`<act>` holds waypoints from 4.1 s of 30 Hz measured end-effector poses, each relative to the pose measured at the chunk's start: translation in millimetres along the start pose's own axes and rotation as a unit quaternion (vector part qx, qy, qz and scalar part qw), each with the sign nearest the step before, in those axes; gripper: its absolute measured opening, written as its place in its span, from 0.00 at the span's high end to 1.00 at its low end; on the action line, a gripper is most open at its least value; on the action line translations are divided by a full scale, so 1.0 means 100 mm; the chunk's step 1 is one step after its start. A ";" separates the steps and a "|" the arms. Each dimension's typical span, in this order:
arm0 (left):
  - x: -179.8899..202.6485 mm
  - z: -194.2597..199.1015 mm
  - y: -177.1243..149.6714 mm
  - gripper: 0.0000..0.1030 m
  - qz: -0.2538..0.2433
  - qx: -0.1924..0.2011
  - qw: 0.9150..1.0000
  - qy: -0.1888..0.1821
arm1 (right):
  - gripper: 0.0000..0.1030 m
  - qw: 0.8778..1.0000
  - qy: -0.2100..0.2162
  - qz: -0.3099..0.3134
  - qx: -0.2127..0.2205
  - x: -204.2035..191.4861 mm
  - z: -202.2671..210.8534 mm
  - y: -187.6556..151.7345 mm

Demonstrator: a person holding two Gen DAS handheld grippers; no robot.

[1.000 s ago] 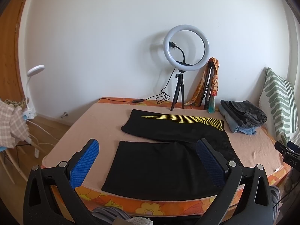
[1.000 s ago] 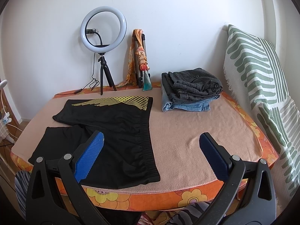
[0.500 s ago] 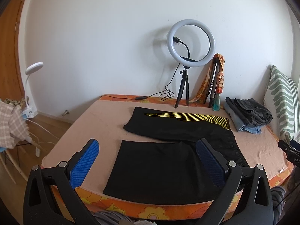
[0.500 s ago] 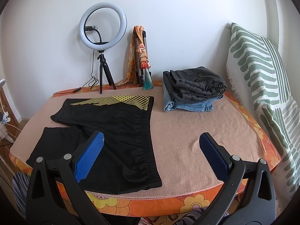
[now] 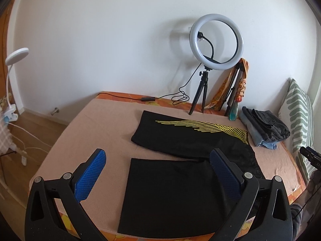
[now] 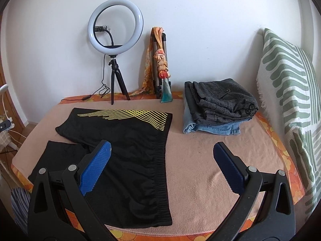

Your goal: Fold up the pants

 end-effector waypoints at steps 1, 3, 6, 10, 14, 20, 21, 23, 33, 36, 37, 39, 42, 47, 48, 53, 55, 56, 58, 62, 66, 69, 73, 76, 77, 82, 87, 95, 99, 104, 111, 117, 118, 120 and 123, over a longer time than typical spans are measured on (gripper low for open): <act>-0.05 -0.07 0.05 0.01 0.001 -0.006 1.000 0.002 | 0.00 1.000 0.008 0.001 0.000 0.00 -0.03 0.05; -0.13 -0.20 0.14 0.03 0.000 -0.019 1.000 -0.001 | 0.00 1.000 0.019 0.008 0.004 -0.01 -0.09 0.15; -0.25 -0.42 0.28 0.07 0.003 -0.041 0.999 -0.009 | 0.00 1.000 0.018 0.024 0.003 -0.03 -0.20 0.31; -0.39 -0.67 0.48 0.07 0.029 -0.059 0.997 -0.027 | 0.00 0.998 0.024 0.046 -0.022 -0.03 -0.47 0.51; -0.52 -0.96 0.70 0.08 0.055 -0.075 0.995 -0.031 | 0.00 0.996 0.050 0.052 -0.060 -0.03 -0.83 0.73; -0.58 -1.61 0.90 0.13 0.048 -0.122 0.991 -0.010 | 0.02 0.990 0.066 0.086 -0.094 -0.11 -1.36 1.01; -0.58 -1.72 0.93 0.15 0.048 -0.128 0.991 -0.006 | 0.04 0.988 0.065 0.095 -0.100 -0.13 -1.46 1.04; -0.54 -1.94 0.99 0.17 0.048 -0.143 0.988 -0.011 | 0.05 0.985 0.067 0.109 -0.114 -0.17 -1.68 1.08; -0.44 -2.82 1.24 0.17 0.046 -0.187 0.981 -0.005 | 0.11 0.970 0.094 0.129 -0.185 -0.30 -2.72 1.14; -0.48 -3.04 1.29 0.18 0.050 -0.194 0.980 0.004 | 0.11 0.966 0.098 0.123 -0.204 -0.30 -2.96 1.16; -0.49 -3.10 1.29 0.19 0.055 -0.197 0.979 0.003 | 0.11 0.965 0.099 0.122 -0.209 -0.29 -3.03 1.17; -0.50 -3.23 1.28 0.24 0.069 -0.204 0.976 -0.005 | 0.11 0.964 0.098 0.125 -0.215 -0.29 -3.13 1.19; -0.51 -3.36 1.25 0.32 0.083 -0.214 0.973 -0.020 | 0.11 0.961 0.100 0.131 -0.223 -0.28 -3.25 1.20; -0.47 -3.42 1.22 0.49 0.073 -0.219 0.973 -0.026 | 0.11 0.955 0.107 0.133 -0.241 -0.30 -3.40 1.18; -0.47 -3.41 1.22 0.50 0.068 -0.216 0.974 -0.022 | 0.11 0.954 0.109 0.135 -0.244 -0.31 -3.42 1.18; -0.43 -3.44 1.23 0.78 0.037 -0.209 0.977 0.000 | 0.11 0.948 0.081 0.163 -0.261 -0.39 -3.58 1.13; -0.41 -3.45 1.22 0.89 0.035 -0.205 0.978 -0.008 | 0.11 0.945 0.064 0.173 -0.270 -0.40 -3.66 1.10; -0.39 -3.45 1.21 0.90 0.034 -0.202 0.979 -0.011 | 0.11 0.943 0.054 0.178 -0.275 -0.39 -3.70 1.08; -0.35 -3.45 1.20 0.93 0.023 -0.194 0.981 -0.014 | 0.11 0.941 0.047 0.183 -0.283 -0.39 -3.76 1.04; -0.30 -3.43 1.20 0.96 0.007 -0.187 0.982 -0.020 | 0.27 0.941 0.071 0.169 -0.283 -0.42 -3.77 1.02; -0.35 -3.33 1.24 0.97 0.014 -0.171 0.985 -0.028 | 0.78 0.939 0.083 0.183 -0.279 -0.52 -3.70 1.00; -0.37 -3.21 1.28 0.98 0.015 -0.156 0.987 -0.037 | 0.93 0.938 0.073 0.196 -0.275 -0.55 -3.62 0.99; -0.40 -3.00 1.33 0.98 0.016 -0.142 0.989 -0.045 | 0.96 0.944 0.072 0.201 -0.253 -0.61 -3.38 1.06; -0.38 -2.82 1.37 0.98 0.019 -0.126 0.990 -0.054 | 0.96 0.948 0.077 0.197 -0.237 -0.64 -3.10 1.09; -0.38 -2.74 1.38 0.98 0.019 -0.121 0.991 -0.055 | 0.96 0.949 0.078 0.199 -0.232 -0.66 -3.01 1.11; -0.39 -2.38 1.35 0.98 0.018 -0.101 0.993 -0.063 | 0.96 0.954 0.072 0.207 -0.206 -0.71 -2.59 1.16; -0.39 -1.97 1.23 0.98 0.020 -0.082 0.994 -0.073 | 0.96 0.956 0.074 0.217 -0.183 -0.74 -2.17 1.05; -0.36 -1.35 0.84 0.98 0.011 -0.066 0.994 -0.081 | 0.96 0.953 0.069 0.244 -0.166 -0.83 -1.47 0.58; -0.36 -1.12 0.58 0.98 0.003 -0.061 0.995 -0.080 | 0.96 0.951 0.067 0.254 -0.162 -0.85 -1.25 0.32; -0.39 -0.95 0.19 0.98 -0.001 -0.070 0.994 -0.080 | 0.96 0.950 0.062 0.265 -0.155 -0.86 -1.06 0.04; -0.43 -0.90 -0.22 0.98 0.004 -0.084 0.993 -0.082 | 0.96 0.944 0.059 0.282 -0.159 -0.90 -0.96 -0.43; -0.47 -0.89 -0.52 0.98 0.008 -0.103 0.990 -0.092 | 0.96 0.936 0.052 0.305 -0.166 -0.90 -0.94 -0.82; -0.48 -0.89 -0.55 0.98 0.007 -0.108 0.990 -0.096 | 0.96 0.935 0.051 0.308 -0.167 -0.90 -0.94 -0.87; -0.48 -0.88 -0.62 0.98 0.004 -0.115 0.988 -0.103 | 0.96 0.934 0.050 0.311 -0.169 -0.88 -0.94 -0.96; -0.46 -0.85 -0.70 0.98 -0.013 -0.121 0.987 -0.103 | 0.96 0.932 0.045 0.316 -0.173 -0.86 -0.96 -1.07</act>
Point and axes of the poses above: each gripper's, at about its wrist camera, not at the fingertips, and z roughly against the way its jaws point, x to its right, y to its top, the point moved 8 cm from there along -z, roughly the way its jaws point, and after that the axes turned 13 degrees about -x, right-handed, at the moved point
